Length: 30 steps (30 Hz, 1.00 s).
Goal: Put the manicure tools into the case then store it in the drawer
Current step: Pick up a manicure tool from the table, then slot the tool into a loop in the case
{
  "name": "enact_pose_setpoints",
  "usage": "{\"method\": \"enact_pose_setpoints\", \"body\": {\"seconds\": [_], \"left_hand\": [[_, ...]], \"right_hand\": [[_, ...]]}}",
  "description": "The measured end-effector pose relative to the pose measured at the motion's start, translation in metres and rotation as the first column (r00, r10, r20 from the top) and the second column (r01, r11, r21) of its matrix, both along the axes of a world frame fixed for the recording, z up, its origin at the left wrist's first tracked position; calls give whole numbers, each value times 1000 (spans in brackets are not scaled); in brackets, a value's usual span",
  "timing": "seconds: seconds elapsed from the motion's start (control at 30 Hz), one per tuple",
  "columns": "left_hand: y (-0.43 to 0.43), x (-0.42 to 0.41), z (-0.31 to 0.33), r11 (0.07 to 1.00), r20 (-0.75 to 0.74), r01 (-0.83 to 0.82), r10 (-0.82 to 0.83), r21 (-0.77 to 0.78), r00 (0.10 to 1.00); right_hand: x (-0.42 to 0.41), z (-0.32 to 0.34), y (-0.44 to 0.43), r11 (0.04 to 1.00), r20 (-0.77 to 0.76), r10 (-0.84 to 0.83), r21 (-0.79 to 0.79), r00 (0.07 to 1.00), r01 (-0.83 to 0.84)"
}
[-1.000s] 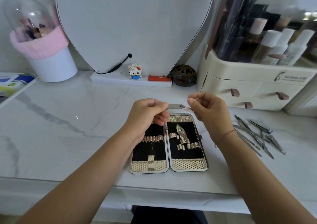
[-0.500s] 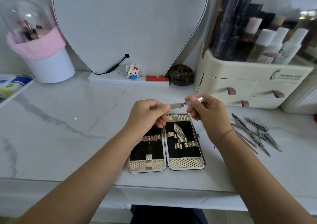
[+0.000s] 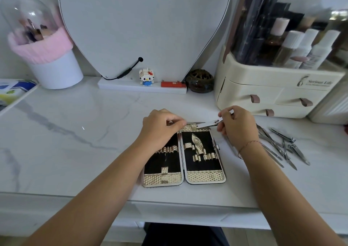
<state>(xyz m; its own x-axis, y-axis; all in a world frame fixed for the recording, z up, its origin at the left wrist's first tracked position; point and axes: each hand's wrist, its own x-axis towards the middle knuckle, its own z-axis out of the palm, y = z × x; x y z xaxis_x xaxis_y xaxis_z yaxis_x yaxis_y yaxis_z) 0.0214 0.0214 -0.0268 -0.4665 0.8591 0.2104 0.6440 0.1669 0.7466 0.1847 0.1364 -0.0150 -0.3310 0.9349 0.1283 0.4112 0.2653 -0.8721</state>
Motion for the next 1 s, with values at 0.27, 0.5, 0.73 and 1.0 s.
{"method": "enact_pose_setpoints", "body": {"seconds": [0.27,0.5,0.73,1.0], "left_hand": [[2,1,0,1000,19,16,-16,-14,1000],[2,1,2,998,31,43,-42,-37,999],[2,0,0,996,99,90,-90,5,991],[3,-1,-2,998,9,48,-47,-29,999]], "right_hand": [[-13,-3,-11,963,187,196,150,963,-225],[-16,-12,-9,803,508,338,284,793,-524],[-20,-10,-4,812,416,321,343,851,-473],[-15,-9,-5,886,338,228,317,913,-338]]}}
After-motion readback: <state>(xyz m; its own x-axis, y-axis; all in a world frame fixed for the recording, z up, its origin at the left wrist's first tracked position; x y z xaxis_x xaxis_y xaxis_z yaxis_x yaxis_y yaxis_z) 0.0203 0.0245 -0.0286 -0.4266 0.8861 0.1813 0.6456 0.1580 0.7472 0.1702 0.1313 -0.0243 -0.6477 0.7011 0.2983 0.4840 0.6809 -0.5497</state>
